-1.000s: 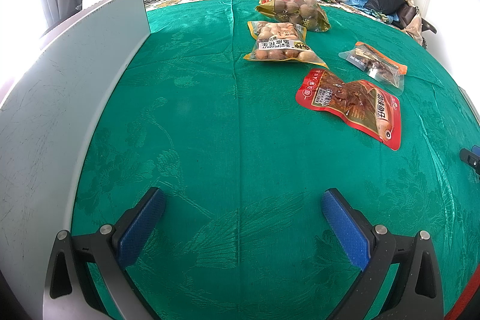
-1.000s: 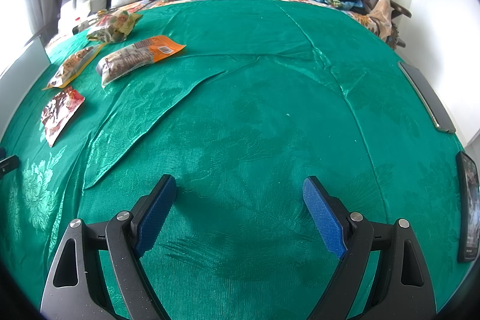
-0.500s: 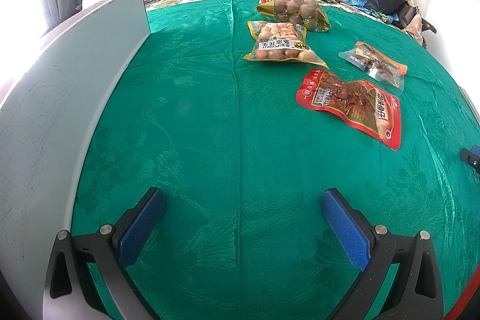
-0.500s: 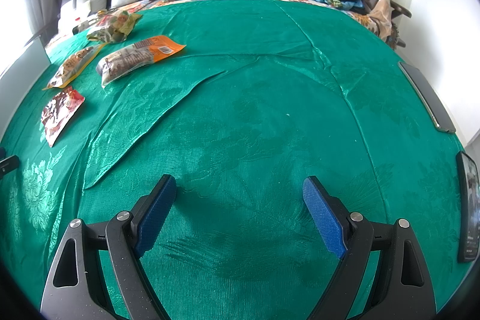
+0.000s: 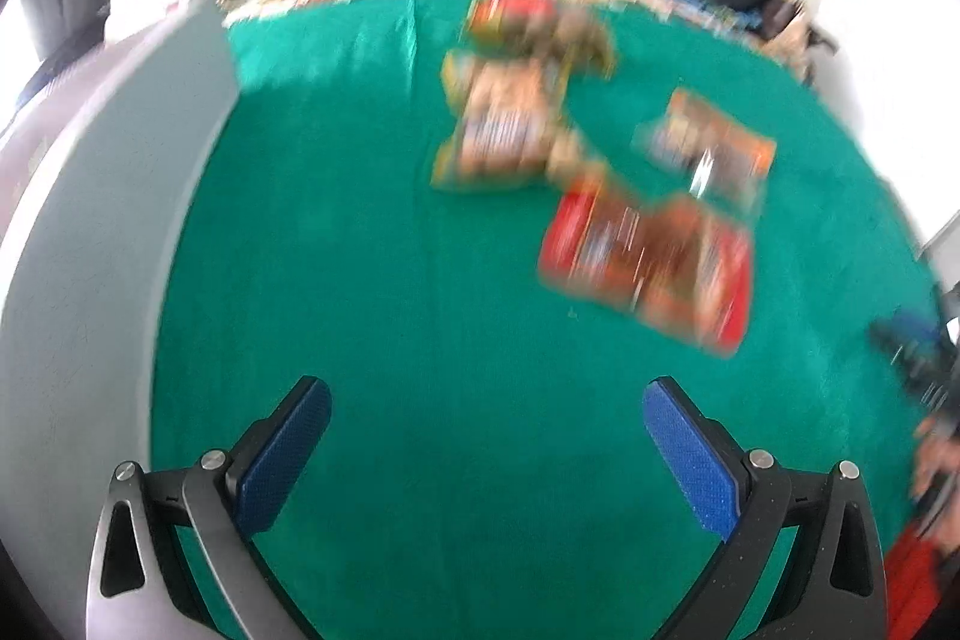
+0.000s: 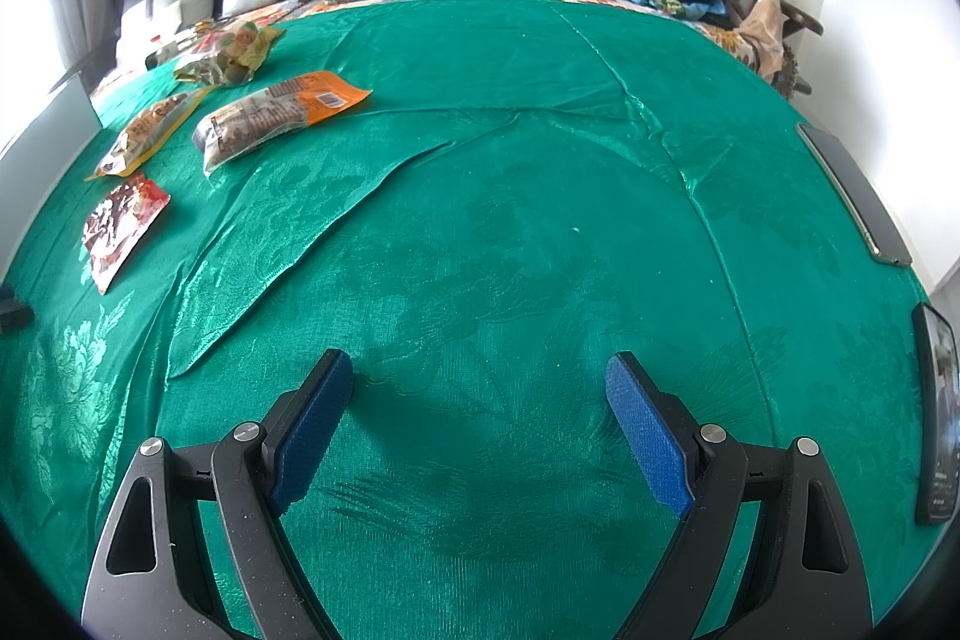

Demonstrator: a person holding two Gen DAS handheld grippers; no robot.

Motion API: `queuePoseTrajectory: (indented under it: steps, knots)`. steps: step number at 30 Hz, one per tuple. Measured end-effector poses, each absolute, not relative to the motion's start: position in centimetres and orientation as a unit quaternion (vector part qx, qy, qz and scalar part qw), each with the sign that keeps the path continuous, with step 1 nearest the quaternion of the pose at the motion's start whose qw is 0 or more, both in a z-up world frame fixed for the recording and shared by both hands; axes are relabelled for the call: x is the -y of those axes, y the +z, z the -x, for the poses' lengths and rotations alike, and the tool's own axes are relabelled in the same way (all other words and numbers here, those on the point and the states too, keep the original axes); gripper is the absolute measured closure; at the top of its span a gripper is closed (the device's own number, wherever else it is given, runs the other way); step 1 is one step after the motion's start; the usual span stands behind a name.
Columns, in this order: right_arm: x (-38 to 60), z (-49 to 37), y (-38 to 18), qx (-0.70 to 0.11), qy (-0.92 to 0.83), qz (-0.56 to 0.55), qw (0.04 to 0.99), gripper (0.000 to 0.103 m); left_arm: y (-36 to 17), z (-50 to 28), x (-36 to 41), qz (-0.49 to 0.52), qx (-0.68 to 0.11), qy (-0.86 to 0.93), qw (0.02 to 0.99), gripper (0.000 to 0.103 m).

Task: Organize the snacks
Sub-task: 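Grasp the yellow-bordered peanut pack with the left gripper and lift it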

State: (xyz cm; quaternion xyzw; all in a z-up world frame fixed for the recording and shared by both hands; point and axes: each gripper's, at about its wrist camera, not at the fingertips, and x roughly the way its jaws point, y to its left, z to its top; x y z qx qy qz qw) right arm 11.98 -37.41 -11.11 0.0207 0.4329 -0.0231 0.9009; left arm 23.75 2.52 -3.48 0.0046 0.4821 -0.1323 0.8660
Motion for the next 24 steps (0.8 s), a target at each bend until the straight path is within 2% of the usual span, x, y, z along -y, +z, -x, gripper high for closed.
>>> queuePoseTrajectory:
  steps: [3, 5, 8, 12, 14, 15, 16, 20, 24]
  knots:
    - [37.4, -12.0, -11.1, -0.433, -0.023, -0.021, 0.901, 0.015, -0.9, -28.2, -1.3, 0.002, -0.468, -0.152, 0.871, 0.000]
    - [37.4, -12.0, -11.1, -0.433, -0.023, -0.021, 0.901, 0.015, -0.9, -32.1, -0.4, 0.017, -0.486, -0.163, 0.858, 0.000]
    - [37.4, -12.0, -11.1, -0.433, -0.023, -0.021, 0.901, 0.015, -3.2, -37.6, 0.8, 0.030, -0.532, -0.136, 0.835, 0.000]
    - [37.4, -12.1, -11.1, -0.433, -0.022, -0.022, 0.901, 0.014, -6.1, -41.2, 1.7, 0.027, -0.565, -0.094, 0.819, 0.001]
    - [37.4, -12.1, -11.1, -0.433, -0.022, -0.022, 0.901, 0.014, -6.9, -41.7, 2.1, 0.019, -0.566, -0.082, 0.820, 0.009]
    - [37.4, -12.1, -11.1, -0.433, -0.023, -0.022, 0.901, 0.014, -6.7, -41.4, 2.2, 0.012, -0.552, -0.086, 0.829, 0.036]
    - [37.3, -12.1, -11.1, -0.433, -0.023, -0.022, 0.901, 0.014, -6.4, -41.1, 2.1, 0.009, -0.544, -0.094, 0.834, 0.047]
    - [37.2, -12.2, -11.0, -0.433, -0.023, -0.022, 0.901, 0.014, -5.9, -39.3, -0.1, 0.008, -0.531, -0.072, 0.844, 0.048]
    - [37.2, -12.2, -11.0, -0.433, -0.023, -0.022, 0.901, 0.014, -4.5, -34.0, -4.3, 0.042, -0.525, -0.048, 0.849, 0.048]
